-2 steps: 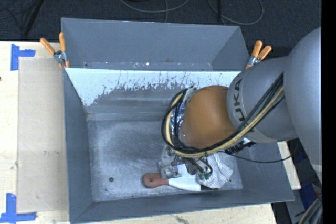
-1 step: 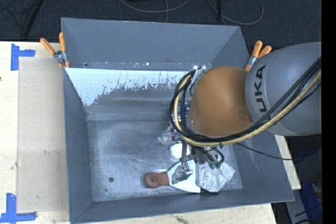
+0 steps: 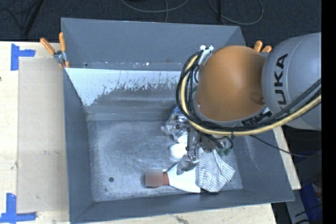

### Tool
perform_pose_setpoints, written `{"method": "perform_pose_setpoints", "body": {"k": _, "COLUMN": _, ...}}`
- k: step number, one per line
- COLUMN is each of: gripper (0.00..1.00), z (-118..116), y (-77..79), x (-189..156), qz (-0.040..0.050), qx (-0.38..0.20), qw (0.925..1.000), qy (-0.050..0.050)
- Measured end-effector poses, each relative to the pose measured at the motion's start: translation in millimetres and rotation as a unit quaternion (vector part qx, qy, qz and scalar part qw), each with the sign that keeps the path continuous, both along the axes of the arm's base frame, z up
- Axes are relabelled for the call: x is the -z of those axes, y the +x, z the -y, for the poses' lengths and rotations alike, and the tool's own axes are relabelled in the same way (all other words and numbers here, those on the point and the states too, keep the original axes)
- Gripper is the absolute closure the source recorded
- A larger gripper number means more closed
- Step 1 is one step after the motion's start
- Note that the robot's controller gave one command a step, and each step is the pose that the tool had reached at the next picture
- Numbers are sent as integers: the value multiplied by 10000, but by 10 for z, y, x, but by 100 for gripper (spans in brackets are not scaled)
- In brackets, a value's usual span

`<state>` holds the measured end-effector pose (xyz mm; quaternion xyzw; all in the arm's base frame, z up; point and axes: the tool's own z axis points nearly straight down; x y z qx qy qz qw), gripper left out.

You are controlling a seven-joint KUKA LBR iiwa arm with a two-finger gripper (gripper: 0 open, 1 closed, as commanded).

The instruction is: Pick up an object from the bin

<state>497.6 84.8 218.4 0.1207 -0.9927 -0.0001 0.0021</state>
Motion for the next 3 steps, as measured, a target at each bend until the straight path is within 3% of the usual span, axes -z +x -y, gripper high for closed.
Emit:
{"method": "perform_pose_setpoints", "body": {"k": 1, "gripper": 0, "z": -21, "y": 35, "x": 108, "qz": 93, "qx": -79, "qw": 9999, "qy": 15}}
{"method": "perform_pose_setpoints", "body": {"k": 2, "gripper": 0, "z": -1, "y": -29, "x": 672, "qz": 39, "qx": -488, "qw": 9988, "qy": 5}}
{"method": "perform_pose_setpoints", "body": {"k": 3, "gripper": 100, "z": -215, "y": -120, "x": 1441, "qz": -6, "qx": -884, "qw": 9961, "qy": -10}}
